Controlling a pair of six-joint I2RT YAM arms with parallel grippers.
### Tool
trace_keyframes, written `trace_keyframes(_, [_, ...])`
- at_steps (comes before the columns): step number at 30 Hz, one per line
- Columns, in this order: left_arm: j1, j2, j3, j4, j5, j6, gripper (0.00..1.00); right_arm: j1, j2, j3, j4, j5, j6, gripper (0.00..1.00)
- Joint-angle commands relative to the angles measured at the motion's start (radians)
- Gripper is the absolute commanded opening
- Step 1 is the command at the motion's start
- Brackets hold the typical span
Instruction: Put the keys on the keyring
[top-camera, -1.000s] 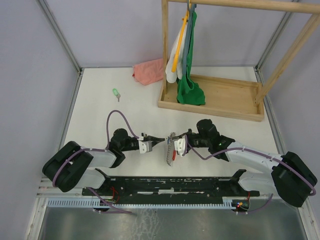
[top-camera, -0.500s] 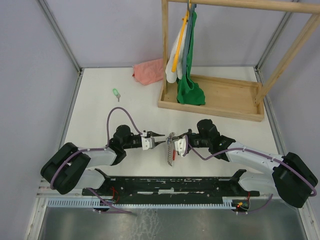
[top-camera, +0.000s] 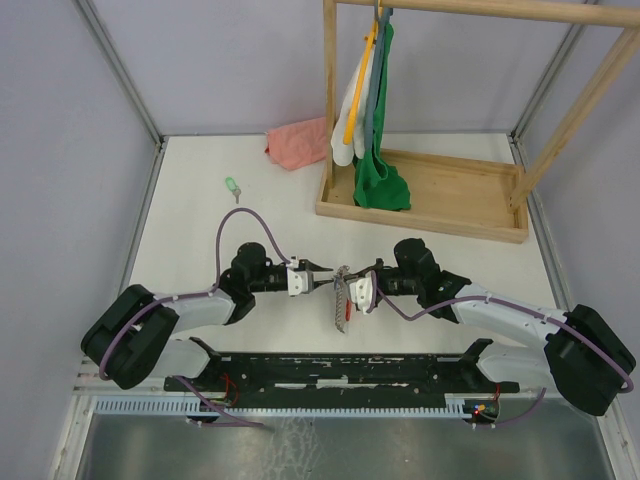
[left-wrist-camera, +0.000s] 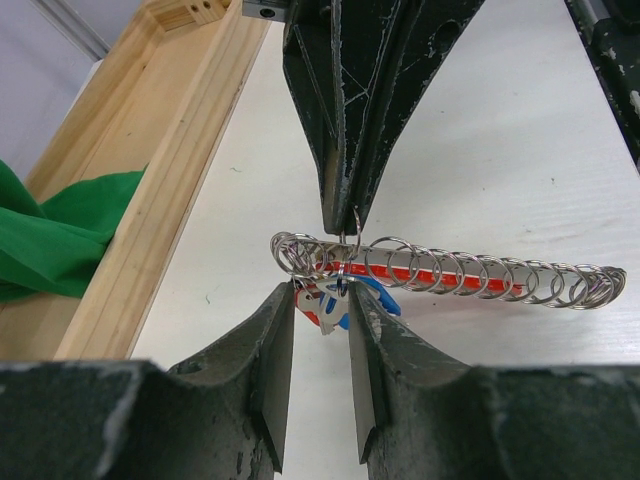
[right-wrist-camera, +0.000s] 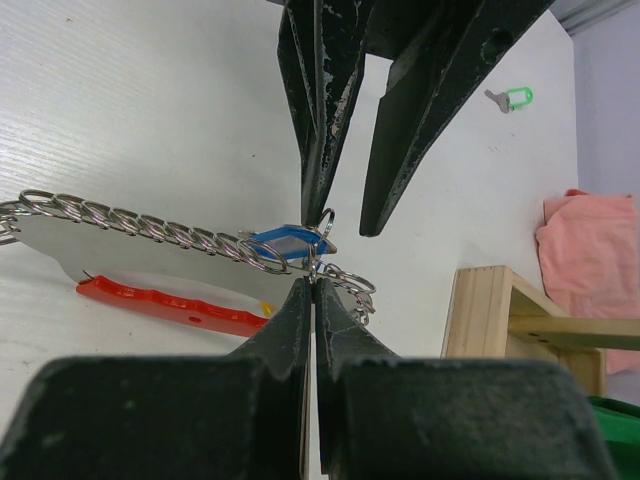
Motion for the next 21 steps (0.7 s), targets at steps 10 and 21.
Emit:
trace_keyframes(10, [0.008,0.026,0.057,-0.020,0.073,0.034,0.25,-0.001,-0.026,0.035,0.025,-0.037,-0.005,0.01])
trace_keyframes(21, [0.008,0.029,0.065,-0.037,0.084,0.035,0.03,-0.001,-0.022,0.033,0.036,-0.033,0.001,0.01])
